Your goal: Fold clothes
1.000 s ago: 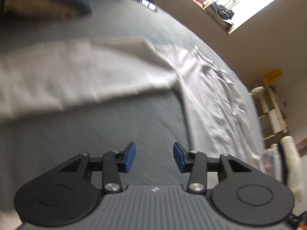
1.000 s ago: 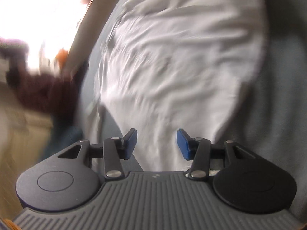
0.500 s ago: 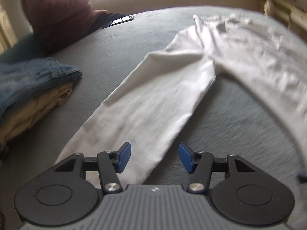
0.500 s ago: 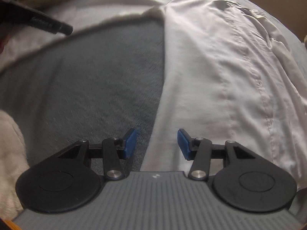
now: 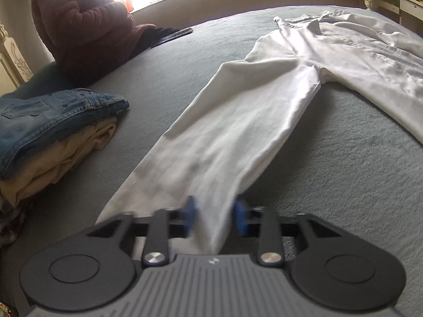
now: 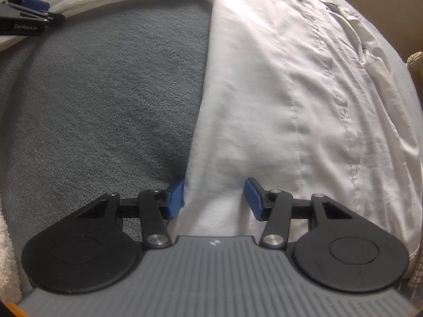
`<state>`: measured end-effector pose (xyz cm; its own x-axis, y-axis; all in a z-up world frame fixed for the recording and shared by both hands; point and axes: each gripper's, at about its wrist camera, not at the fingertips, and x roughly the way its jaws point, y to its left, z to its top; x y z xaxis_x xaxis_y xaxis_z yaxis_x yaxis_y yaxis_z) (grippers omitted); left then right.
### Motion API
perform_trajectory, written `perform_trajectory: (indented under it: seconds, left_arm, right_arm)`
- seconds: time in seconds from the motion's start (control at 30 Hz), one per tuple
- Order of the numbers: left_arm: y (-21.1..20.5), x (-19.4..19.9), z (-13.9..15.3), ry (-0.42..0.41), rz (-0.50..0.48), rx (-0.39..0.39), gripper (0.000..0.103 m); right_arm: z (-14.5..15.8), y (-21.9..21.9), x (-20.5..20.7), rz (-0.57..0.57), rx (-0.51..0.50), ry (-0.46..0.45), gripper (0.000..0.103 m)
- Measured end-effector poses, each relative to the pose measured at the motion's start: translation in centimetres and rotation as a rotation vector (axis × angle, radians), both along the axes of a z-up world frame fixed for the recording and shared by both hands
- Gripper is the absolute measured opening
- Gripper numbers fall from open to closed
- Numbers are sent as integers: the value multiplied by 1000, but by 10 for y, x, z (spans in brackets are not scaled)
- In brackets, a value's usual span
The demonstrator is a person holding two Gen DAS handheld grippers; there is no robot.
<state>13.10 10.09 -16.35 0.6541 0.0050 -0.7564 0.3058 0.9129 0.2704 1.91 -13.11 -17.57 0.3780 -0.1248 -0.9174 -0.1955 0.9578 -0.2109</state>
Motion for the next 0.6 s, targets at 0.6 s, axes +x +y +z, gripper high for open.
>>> perform_trajectory:
  seconds: [0.6]
  left_arm:
    - [36, 26, 23, -130, 206, -28, 2]
  right_arm:
    - [21, 1, 5, -43, 80, -9, 0]
